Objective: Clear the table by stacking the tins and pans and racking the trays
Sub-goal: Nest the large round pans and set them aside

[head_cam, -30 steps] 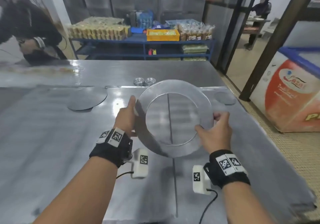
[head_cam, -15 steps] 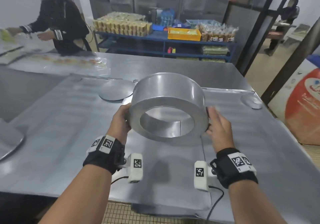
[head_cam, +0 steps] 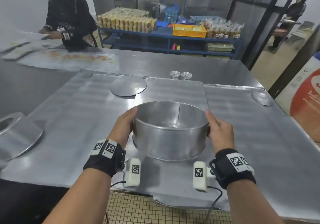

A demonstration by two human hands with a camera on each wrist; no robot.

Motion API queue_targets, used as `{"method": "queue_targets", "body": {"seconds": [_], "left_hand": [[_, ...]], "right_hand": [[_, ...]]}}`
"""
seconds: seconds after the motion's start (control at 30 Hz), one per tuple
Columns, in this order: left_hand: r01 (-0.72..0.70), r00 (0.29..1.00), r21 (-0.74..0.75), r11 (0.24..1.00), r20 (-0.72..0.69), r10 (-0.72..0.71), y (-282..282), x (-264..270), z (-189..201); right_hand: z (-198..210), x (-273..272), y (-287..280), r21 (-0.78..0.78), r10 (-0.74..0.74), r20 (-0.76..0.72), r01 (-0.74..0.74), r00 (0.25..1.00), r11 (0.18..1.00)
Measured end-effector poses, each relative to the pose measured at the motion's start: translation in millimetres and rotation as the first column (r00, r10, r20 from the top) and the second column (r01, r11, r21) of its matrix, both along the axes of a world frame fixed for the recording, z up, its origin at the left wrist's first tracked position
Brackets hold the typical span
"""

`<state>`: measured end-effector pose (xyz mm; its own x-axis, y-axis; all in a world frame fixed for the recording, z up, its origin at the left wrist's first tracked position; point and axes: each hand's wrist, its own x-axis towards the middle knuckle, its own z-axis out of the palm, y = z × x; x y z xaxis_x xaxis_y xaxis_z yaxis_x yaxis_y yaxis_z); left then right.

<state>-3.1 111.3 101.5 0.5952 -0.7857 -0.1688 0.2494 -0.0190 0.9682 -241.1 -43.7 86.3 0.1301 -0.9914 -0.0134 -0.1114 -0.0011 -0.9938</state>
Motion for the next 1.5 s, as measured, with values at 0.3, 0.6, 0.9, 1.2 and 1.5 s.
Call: {"method": "queue_targets", "body": {"seconds": [0.3,0.6,0.9,1.2,1.5], "left_hand": [[0.007,0.998,0.143,0.99,0.068,-0.017,28.6,19.7,-46.6],[-0.016,0.994,0.175,0.985,0.111,-0.003,38.3,10.2,-65.4],[-0.07,0.988,0.211,0.975,0.147,0.039,32.9,2.5,-67.4],[-0.142,0.945,0.376,0.916,0.328,0.012,19.7,13.9,-58.4],[-0.064,0.78,0.786,0.615,0.423,-0.461,-22.9,48.1,-18.8]], "right_hand": [[-29.5,3.7,28.2,0.018,-0.041,-0.253,0.047,0.967,0.999],[-43.5,-3.7,47.8,0.021,0.032,-0.434,-0.025,0.9,0.999],[-37.6,-7.0,37.2,0.069,0.098,-0.523,-0.073,0.847,0.995],[-26.5,2.7,4.7,0.161,0.265,-0.733,-0.219,0.627,0.962],[12.4,49.2,-32.9,0.316,0.468,-0.857,-0.498,0.215,0.807]]}}
